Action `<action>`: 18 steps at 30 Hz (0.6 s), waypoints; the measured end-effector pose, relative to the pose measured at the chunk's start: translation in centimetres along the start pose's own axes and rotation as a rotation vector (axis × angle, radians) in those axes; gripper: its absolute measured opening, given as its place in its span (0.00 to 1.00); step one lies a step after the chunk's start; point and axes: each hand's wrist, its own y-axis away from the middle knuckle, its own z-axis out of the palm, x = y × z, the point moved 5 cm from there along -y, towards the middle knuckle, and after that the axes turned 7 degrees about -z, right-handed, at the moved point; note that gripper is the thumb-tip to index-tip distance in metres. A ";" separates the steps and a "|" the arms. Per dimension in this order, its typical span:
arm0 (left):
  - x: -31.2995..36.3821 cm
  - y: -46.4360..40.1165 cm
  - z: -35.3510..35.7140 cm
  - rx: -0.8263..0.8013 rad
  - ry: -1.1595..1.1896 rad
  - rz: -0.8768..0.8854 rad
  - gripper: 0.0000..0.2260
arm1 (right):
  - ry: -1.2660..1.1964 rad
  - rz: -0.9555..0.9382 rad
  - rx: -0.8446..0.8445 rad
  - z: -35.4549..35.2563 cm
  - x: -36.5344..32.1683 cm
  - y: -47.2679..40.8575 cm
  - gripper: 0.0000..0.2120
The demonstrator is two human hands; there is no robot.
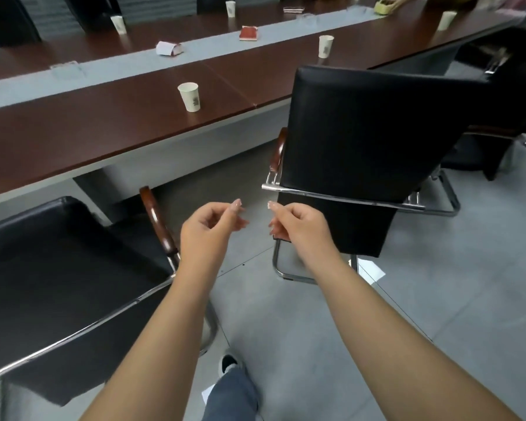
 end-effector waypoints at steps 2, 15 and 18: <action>-0.3 -1.7 1.2 -0.020 -0.001 -0.018 0.06 | 0.012 0.018 0.010 -0.4 0.5 -1.4 0.16; -1.3 -20.1 2.2 -0.014 -0.038 -0.050 0.09 | 0.139 0.080 -0.089 5.6 0.4 -18.3 0.13; -1.7 -24.7 1.6 -0.042 -0.161 -0.022 0.09 | 0.176 0.096 -0.116 7.9 0.8 -22.3 0.13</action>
